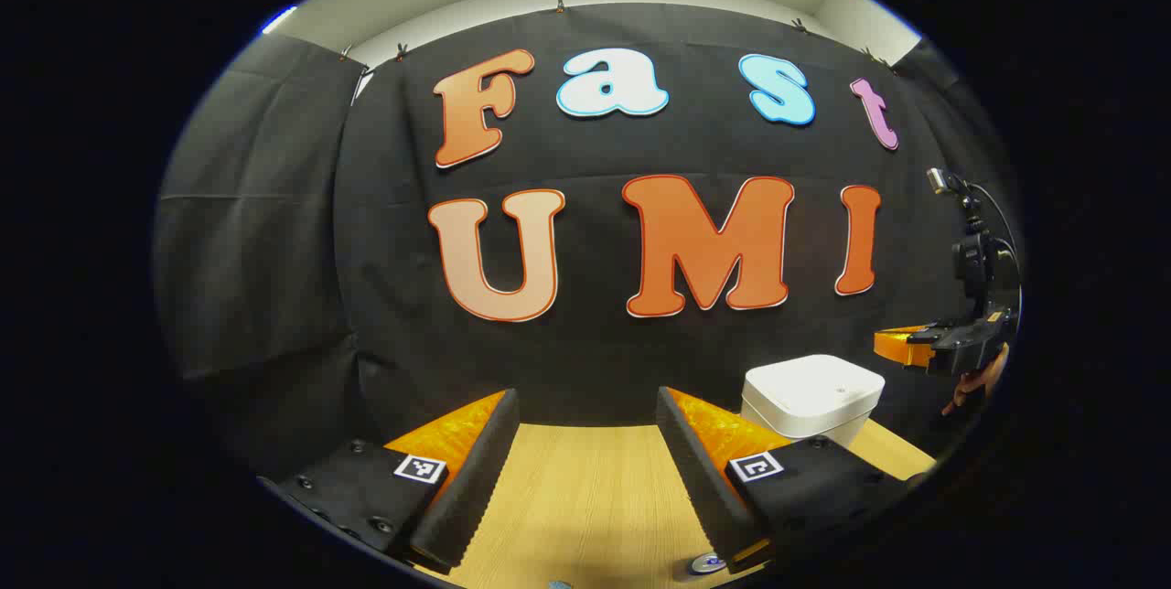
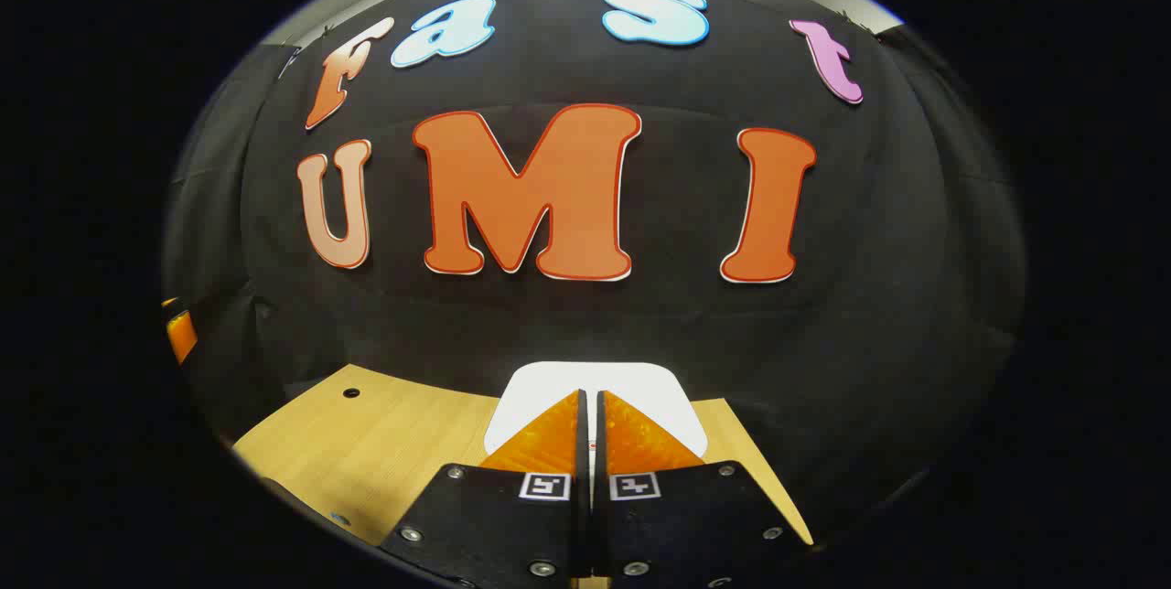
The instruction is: Press the lid of the desktop garbage bin to open it, pick up the crumpled paper on the desktop and throw it into the bin, then pick up the pop can on the desktop and drop it into the bin, and finally close the garbage bin lid.
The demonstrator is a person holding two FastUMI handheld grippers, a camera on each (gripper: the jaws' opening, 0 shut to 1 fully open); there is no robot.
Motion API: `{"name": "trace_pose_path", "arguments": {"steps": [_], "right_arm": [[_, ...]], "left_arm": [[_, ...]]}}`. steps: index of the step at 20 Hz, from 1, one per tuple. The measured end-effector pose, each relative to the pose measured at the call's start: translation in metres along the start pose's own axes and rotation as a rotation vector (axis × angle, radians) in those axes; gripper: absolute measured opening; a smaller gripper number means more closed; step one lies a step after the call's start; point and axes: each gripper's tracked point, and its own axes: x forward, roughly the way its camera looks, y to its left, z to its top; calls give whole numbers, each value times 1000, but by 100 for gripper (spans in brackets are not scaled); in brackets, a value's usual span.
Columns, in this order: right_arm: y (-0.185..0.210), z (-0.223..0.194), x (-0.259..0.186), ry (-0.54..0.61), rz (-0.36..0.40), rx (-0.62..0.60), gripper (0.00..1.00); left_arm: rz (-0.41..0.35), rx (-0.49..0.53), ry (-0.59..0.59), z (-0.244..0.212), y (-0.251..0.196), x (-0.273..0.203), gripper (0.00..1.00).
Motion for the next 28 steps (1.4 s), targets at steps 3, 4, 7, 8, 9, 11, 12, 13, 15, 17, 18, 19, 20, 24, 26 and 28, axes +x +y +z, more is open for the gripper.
{"name": "trace_pose_path", "arguments": {"steps": [3,4,7,8,9,11,12,13,15,17,18,19,20,24,26,28], "right_arm": [[-4,-8,13,12,13,-15,1],[-4,-12,18,21,20,-14,1],[-4,-21,31,47,40,-20,1],[-3,-24,36,53,47,-25,1],[-2,-26,39,59,53,-28,1],[-2,-32,47,70,65,-36,1],[-2,-35,51,78,68,-40,1],[-2,-39,53,86,73,-42,1],[-3,-47,58,106,83,-45,1],[-3,-54,63,122,93,-44,1],[-3,-57,65,128,97,-45,1],[-3,-60,65,134,99,-48,1],[-4,-62,67,141,101,-48,1],[-5,-66,68,148,104,-47,1],[-7,-66,67,150,106,-49,1],[-6,-65,68,146,107,-55,1]], "left_arm": [[25,9,8,-1,1,-1,96],[32,13,10,-1,1,-1,96],[57,22,11,-3,2,-2,96],[65,23,11,-2,3,-3,97],[72,25,12,-2,3,-3,97],[87,28,15,-3,4,-2,96],[93,29,16,-4,4,-2,96],[99,30,18,-4,4,-2,96],[109,33,24,-6,4,-1,97],[116,38,34,-8,4,-2,97],[120,42,40,-8,4,-2,97],[123,45,45,-10,3,-4,97],[126,49,48,-11,3,-5,97],[138,53,57,-13,1,-5,97],[137,52,62,-16,0,-6,97],[136,56,63,-17,-2,-6,97]]}}
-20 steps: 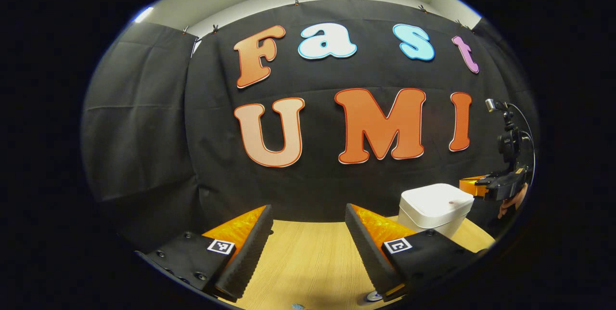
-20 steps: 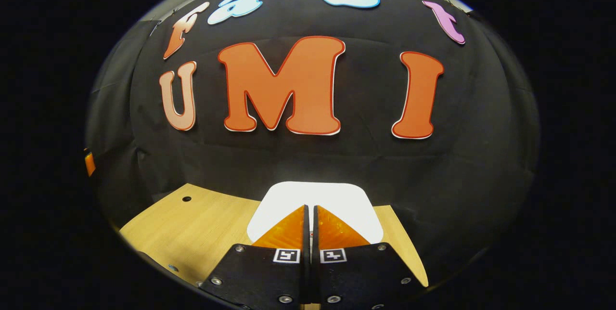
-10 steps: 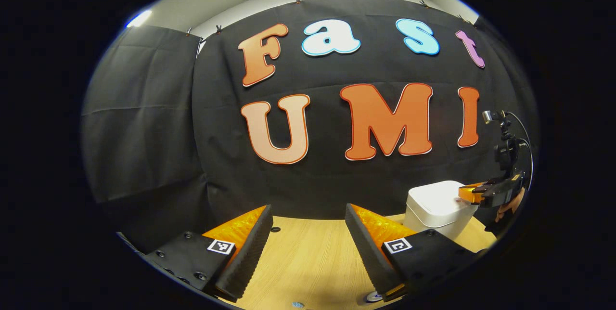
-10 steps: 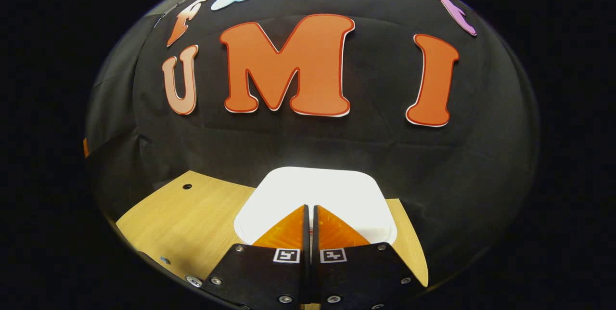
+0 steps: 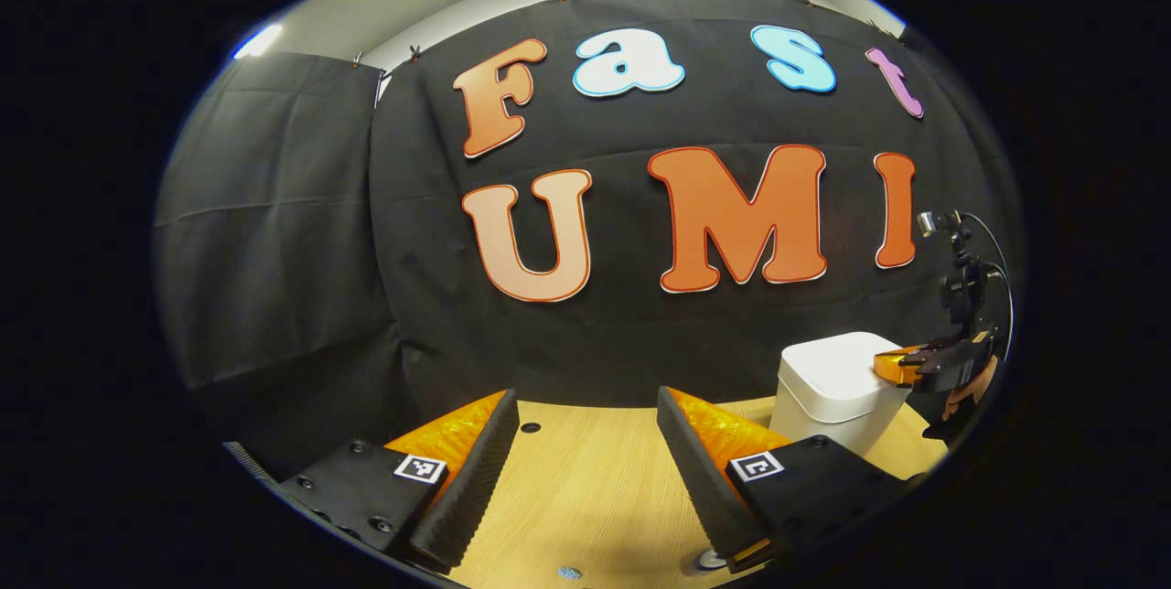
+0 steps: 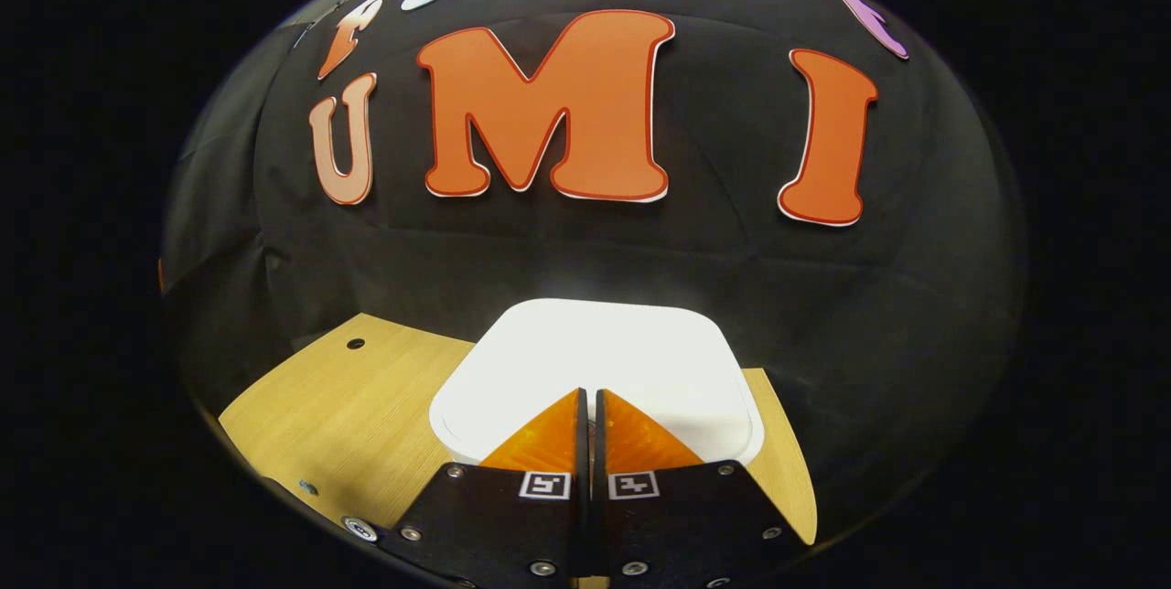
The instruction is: Press the lid of the desktop garbage bin to open it, pick up the crumpled paper on the desktop and throw it into the bin, then pick up the pop can on the desktop and drop it into the bin, and finally close the garbage bin lid.
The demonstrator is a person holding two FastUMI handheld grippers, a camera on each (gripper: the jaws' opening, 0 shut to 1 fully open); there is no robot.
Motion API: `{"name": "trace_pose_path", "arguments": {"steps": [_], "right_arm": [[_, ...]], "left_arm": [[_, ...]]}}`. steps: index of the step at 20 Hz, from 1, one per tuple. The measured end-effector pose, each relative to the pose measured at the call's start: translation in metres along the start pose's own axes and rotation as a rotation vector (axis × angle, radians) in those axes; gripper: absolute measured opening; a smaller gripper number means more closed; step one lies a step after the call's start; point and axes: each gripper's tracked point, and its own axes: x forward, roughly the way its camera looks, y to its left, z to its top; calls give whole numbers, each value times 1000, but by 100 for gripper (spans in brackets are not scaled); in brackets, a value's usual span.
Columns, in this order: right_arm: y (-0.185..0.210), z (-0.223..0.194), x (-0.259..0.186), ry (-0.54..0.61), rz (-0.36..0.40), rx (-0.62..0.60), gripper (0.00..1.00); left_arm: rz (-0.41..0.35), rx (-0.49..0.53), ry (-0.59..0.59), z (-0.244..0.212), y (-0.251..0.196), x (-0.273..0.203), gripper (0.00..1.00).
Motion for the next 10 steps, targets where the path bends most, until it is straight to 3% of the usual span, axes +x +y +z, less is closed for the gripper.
{"name": "trace_pose_path", "arguments": {"steps": [10], "right_arm": [[0,-6,1,-3,-12,2,1]], "left_arm": [[-7,1,10,-5,-12,-1,97]]}}
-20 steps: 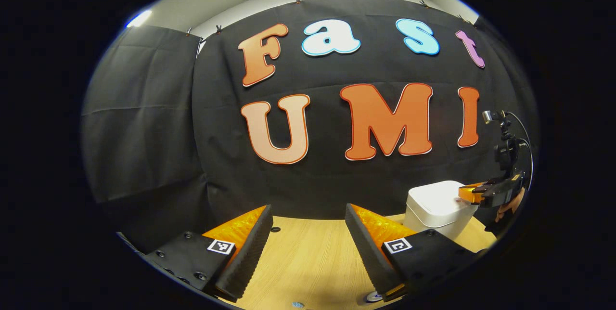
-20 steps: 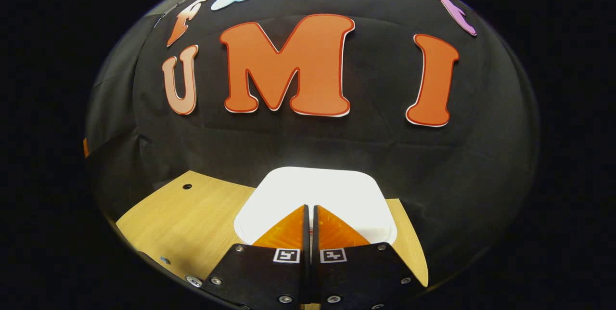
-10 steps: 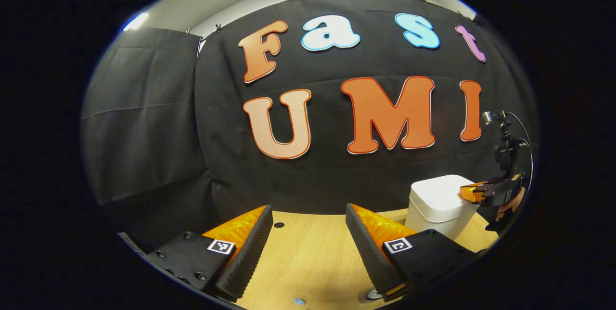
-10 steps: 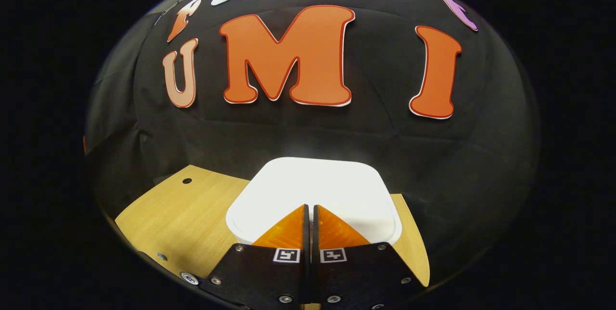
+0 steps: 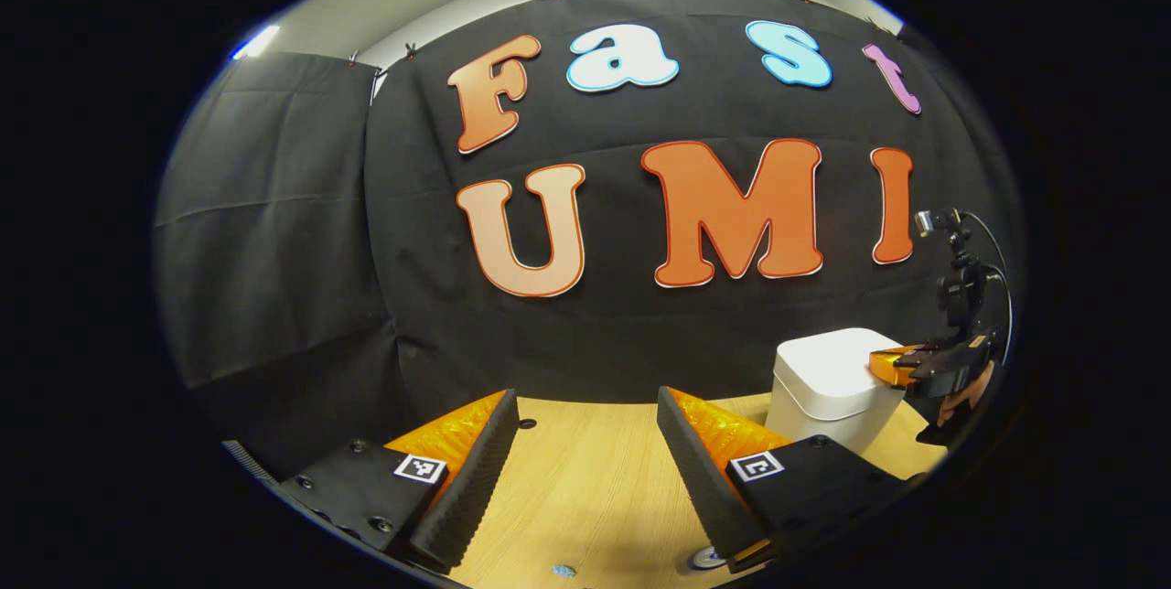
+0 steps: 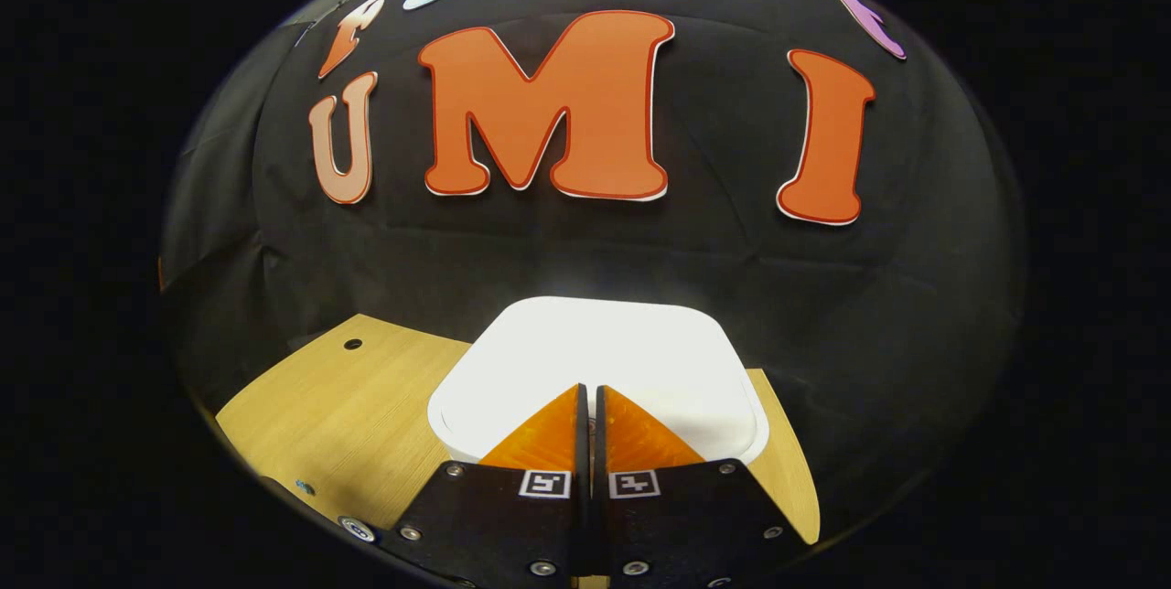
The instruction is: Press the lid of the desktop garbage bin to open it, pick up the crumpled paper on the desktop and throw it into the bin, then pick up the pop can on the desktop and drop it into the bin, and finally close the garbage bin lid.
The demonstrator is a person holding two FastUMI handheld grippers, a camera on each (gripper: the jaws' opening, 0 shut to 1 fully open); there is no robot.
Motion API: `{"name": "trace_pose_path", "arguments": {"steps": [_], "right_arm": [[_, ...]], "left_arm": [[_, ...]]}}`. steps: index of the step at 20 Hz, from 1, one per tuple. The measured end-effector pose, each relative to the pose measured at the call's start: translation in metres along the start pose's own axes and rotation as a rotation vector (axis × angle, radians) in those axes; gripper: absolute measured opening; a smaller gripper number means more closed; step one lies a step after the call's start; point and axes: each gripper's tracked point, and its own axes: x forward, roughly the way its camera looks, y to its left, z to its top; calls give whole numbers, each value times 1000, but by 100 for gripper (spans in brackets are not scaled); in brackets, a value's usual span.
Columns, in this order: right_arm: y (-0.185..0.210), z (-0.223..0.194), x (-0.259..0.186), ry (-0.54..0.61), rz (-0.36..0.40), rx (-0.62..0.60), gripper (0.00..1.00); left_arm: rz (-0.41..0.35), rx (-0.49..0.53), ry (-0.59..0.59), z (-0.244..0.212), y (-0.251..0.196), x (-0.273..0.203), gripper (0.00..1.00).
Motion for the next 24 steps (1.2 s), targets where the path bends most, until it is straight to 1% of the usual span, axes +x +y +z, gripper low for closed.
{"name": "trace_pose_path", "arguments": {"steps": [3,8,13,15,16,18,19,20,21,22,23,24], "right_arm": [[1,0,-2,-7,-2,14,1],[2,10,-5,-56,11,-24,1],[2,9,-9,-46,24,-21,1],[2,14,-14,-65,20,-37,3],[3,21,-17,-86,15,-47,6],[2,35,-25,-135,2,-64,15],[3,41,-28,-160,-8,-69,25],[3,46,-32,-182,-22,-72,30],[3,51,-35,-199,-38,-72,40],[4,54,-39,-212,-51,-73,44],[5,57,-44,-223,-64,-77,50],[7,59,-47,-229,-71,-82,53]], "left_arm": [[0,7,-1,0,-2,-1,97],[-10,4,2,-1,-12,-2,99],[-13,-3,0,-5,-16,-4,99],[-18,-6,-6,-2,-14,-2,99],[-19,-4,-10,-1,-13,0,99],[-34,-5,-6,-5,-10,5,99],[-42,-8,-6,-6,-9,6,99],[-53,-12,-8,-7,-7,8,100],[-61,-11,-10,-9,-3,9,99],[-68,-8,-13,-8,1,14,99],[-77,-11,-14,-7,5,19,99],[-82,-14,-13,-7,8,23,99]]}}
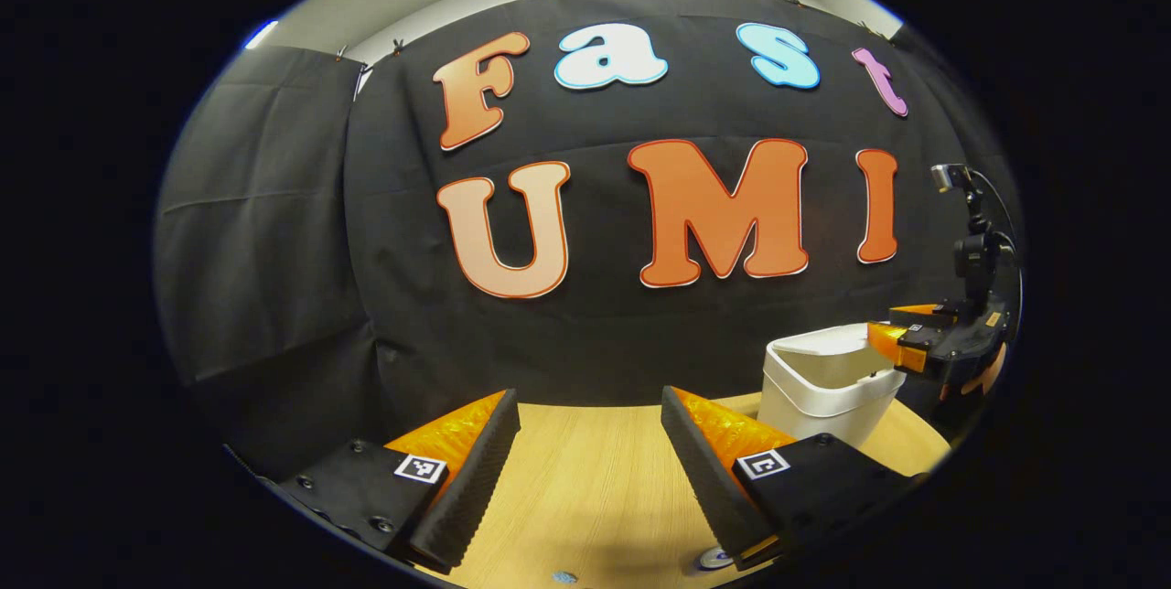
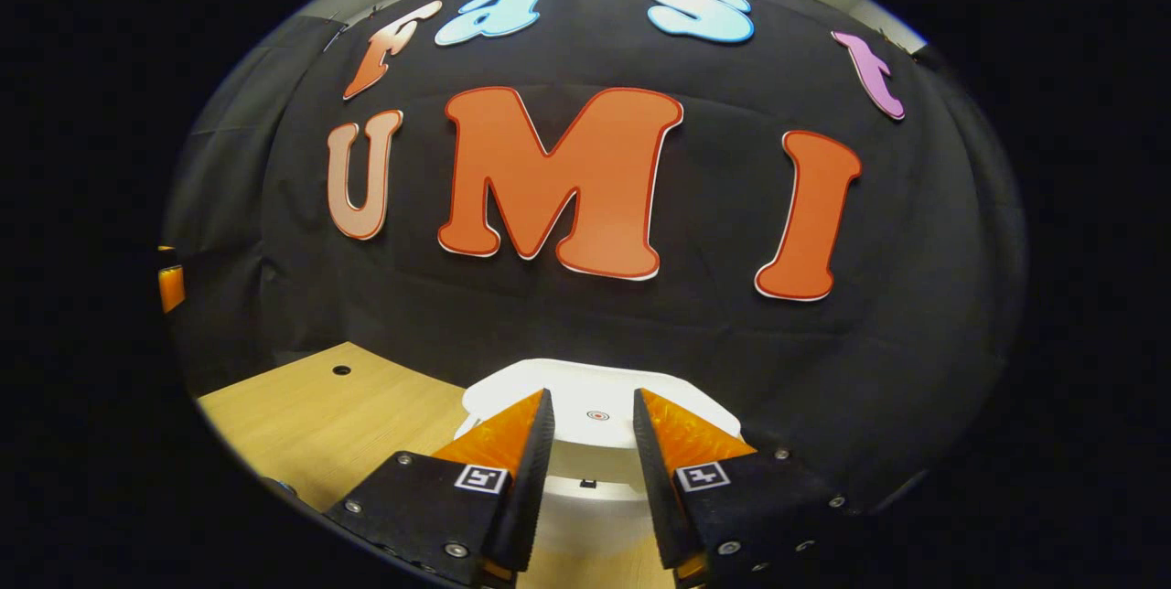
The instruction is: Press the lid of the desktop garbage bin to open it, pick up the crumpled paper on the desktop and throw it into the bin, then pick up the pop can on the desktop and drop it into the bin, and finally close the garbage bin lid.
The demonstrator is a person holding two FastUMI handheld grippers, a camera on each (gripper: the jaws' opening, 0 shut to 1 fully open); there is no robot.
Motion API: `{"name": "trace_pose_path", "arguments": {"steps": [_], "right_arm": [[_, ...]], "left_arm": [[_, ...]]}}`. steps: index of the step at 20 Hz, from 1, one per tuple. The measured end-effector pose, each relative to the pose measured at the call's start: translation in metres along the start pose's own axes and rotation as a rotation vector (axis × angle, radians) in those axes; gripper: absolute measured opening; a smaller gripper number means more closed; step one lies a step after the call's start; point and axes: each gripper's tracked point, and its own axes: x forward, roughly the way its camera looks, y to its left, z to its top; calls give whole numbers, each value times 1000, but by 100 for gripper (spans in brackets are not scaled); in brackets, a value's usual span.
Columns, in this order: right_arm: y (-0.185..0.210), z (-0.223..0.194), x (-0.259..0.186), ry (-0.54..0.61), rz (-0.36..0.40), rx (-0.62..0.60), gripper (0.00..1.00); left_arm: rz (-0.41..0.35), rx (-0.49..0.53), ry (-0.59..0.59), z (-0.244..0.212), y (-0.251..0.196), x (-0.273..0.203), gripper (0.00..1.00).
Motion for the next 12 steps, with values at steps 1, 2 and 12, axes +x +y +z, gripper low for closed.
{"name": "trace_pose_path", "arguments": {"steps": [1,2,12], "right_arm": [[3,1,-2,2,-1,-4,56],[7,-1,-4,9,-5,-8,58],[50,-11,-27,33,13,-24,83]], "left_arm": [[-2,-4,-3,-1,5,3,99],[-8,-14,-11,0,10,7,100],[-59,-41,68,-37,34,33,99]]}}
